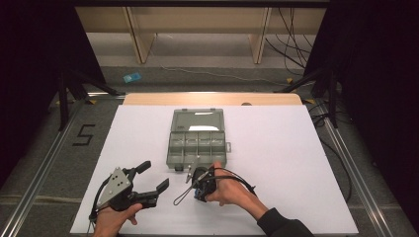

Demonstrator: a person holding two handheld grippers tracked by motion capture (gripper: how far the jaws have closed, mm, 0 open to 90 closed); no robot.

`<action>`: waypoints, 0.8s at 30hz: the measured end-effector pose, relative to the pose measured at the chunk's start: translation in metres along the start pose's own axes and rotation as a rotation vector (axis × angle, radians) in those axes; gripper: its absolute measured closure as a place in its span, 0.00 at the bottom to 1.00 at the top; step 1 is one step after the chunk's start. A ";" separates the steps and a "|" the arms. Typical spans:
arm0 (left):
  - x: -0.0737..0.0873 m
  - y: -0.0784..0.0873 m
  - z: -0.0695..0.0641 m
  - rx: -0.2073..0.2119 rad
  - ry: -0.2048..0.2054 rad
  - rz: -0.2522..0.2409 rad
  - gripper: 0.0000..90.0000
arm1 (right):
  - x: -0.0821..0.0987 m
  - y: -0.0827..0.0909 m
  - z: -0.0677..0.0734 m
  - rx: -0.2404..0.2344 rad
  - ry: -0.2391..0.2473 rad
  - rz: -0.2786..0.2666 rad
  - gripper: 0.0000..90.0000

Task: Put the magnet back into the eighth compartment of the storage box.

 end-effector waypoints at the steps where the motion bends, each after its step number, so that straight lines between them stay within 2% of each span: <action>1: 0.000 0.000 0.000 0.000 0.000 0.001 0.18 | 0.000 0.000 0.000 0.000 0.002 0.001 0.67; 11: 0.000 0.001 0.000 -0.001 0.002 0.000 0.18 | 0.000 0.001 0.000 -0.009 0.010 0.002 0.69; 13: -0.001 0.001 0.000 -0.002 0.003 -0.001 0.18 | 0.000 0.001 0.001 -0.002 -0.007 -0.005 0.69; 14: -0.001 0.001 0.000 -0.001 0.002 -0.002 0.18 | -0.001 0.002 -0.001 0.005 0.004 -0.012 0.69; 21: -0.001 0.000 0.000 0.003 0.003 -0.015 0.18 | -0.002 0.007 -0.003 0.006 0.001 -0.028 0.69; 23: -0.001 0.001 0.000 -0.003 0.002 -0.002 0.18 | -0.002 0.009 -0.004 0.005 0.003 -0.030 0.69; 24: -0.001 0.000 0.000 0.004 0.003 -0.015 0.18 | -0.003 0.010 -0.004 0.005 0.002 -0.035 0.69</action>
Point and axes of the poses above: each handheld gripper's, and its own axes: y roughly backward along the jaws, x roughly out of its underside, z roughly to its left, the point moved 7 cm from there along -y, roughly forward along the jaws, and after that the axes turned 9 degrees about -y, right-handed, at the moved point
